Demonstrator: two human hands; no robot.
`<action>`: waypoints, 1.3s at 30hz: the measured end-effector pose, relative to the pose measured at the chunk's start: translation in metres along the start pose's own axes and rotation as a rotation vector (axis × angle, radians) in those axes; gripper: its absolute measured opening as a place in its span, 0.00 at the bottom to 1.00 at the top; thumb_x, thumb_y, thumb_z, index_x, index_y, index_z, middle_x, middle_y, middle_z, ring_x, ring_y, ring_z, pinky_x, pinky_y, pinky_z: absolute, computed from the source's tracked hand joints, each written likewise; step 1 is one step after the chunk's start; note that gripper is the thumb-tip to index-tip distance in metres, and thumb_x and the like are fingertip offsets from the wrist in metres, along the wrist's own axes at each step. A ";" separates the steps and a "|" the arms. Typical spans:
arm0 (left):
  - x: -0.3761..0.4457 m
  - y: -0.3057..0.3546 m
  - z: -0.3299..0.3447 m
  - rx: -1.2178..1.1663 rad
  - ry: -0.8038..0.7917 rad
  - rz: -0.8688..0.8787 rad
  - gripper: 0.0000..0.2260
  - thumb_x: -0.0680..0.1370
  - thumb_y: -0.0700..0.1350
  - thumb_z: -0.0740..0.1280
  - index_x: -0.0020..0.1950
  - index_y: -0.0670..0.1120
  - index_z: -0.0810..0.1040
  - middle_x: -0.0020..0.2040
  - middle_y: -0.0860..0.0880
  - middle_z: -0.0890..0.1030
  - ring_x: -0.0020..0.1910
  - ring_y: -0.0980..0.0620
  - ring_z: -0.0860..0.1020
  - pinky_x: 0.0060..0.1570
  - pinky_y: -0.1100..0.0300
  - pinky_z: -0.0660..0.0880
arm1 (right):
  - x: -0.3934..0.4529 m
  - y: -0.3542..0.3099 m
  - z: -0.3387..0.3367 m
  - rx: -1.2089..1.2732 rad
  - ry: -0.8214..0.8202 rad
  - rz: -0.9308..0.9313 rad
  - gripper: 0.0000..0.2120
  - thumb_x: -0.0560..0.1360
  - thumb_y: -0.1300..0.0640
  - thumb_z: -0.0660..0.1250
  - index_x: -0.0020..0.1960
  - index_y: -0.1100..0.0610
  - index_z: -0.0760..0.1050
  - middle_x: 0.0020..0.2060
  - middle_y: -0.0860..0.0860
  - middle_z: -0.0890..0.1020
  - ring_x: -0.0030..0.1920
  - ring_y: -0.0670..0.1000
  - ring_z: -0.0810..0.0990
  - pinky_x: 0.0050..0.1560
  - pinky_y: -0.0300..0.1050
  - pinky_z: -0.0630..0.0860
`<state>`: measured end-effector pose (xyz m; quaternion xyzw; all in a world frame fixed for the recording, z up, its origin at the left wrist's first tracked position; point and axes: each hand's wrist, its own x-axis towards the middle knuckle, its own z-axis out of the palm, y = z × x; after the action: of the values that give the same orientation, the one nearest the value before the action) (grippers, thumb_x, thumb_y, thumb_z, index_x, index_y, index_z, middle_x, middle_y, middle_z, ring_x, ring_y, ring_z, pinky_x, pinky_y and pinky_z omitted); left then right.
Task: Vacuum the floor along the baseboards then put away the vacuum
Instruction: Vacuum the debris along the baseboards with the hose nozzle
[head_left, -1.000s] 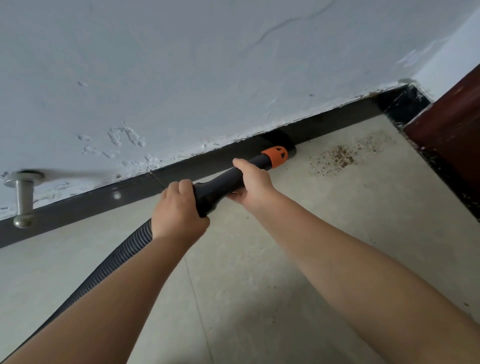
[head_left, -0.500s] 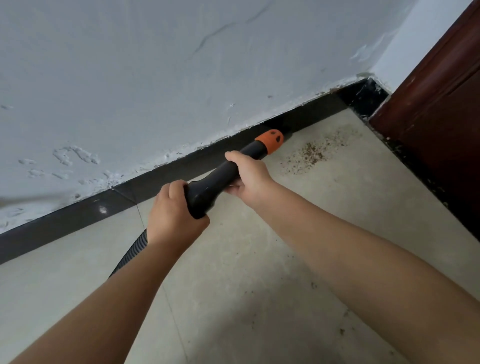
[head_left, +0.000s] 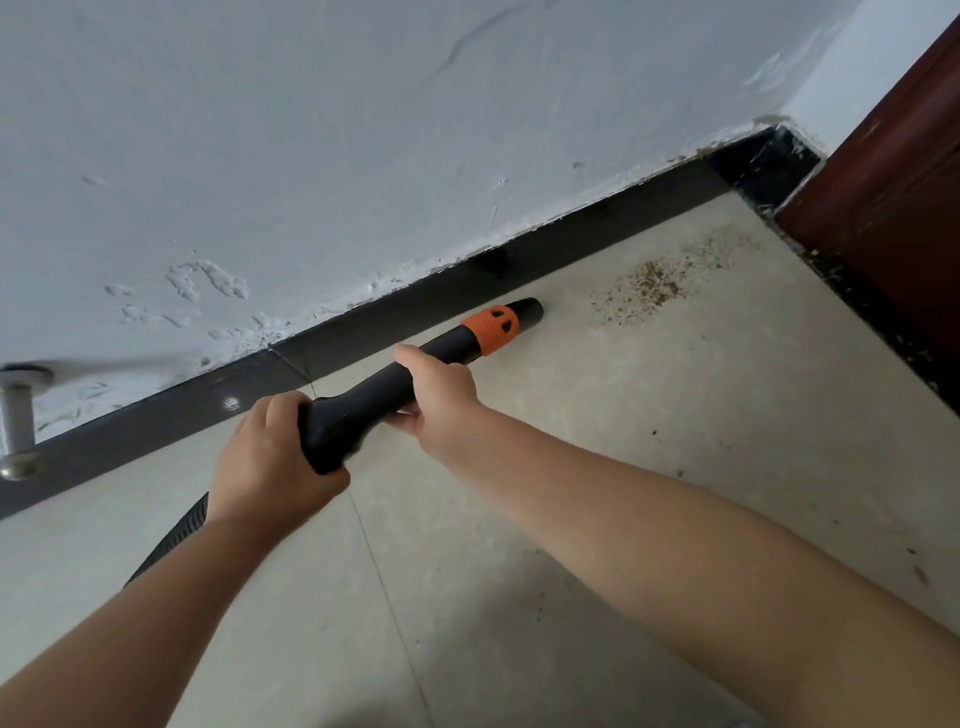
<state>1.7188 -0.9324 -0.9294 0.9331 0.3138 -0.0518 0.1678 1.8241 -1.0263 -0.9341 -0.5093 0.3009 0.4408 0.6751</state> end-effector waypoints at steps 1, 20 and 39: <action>-0.002 0.002 0.001 0.001 0.005 -0.005 0.24 0.64 0.38 0.74 0.58 0.38 0.72 0.54 0.40 0.75 0.53 0.39 0.73 0.48 0.52 0.68 | 0.002 -0.001 -0.002 -0.007 -0.003 0.002 0.27 0.73 0.57 0.69 0.68 0.58 0.61 0.61 0.56 0.74 0.57 0.57 0.77 0.41 0.46 0.79; 0.014 0.098 0.034 -0.014 -0.042 0.173 0.20 0.70 0.48 0.71 0.57 0.42 0.69 0.53 0.46 0.71 0.53 0.46 0.70 0.43 0.59 0.64 | 0.015 -0.062 -0.085 0.049 0.138 -0.107 0.24 0.74 0.56 0.68 0.66 0.59 0.64 0.57 0.59 0.76 0.53 0.57 0.78 0.43 0.51 0.79; 0.027 0.222 0.077 -0.070 -0.087 0.174 0.21 0.70 0.46 0.70 0.58 0.40 0.67 0.56 0.44 0.71 0.55 0.45 0.70 0.43 0.59 0.65 | 0.031 -0.150 -0.173 0.006 0.224 -0.200 0.23 0.73 0.56 0.68 0.66 0.58 0.65 0.52 0.58 0.76 0.50 0.57 0.78 0.49 0.54 0.80</action>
<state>1.8754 -1.1095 -0.9447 0.9473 0.2256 -0.0665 0.2176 1.9801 -1.1959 -0.9496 -0.5807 0.3233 0.3110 0.6794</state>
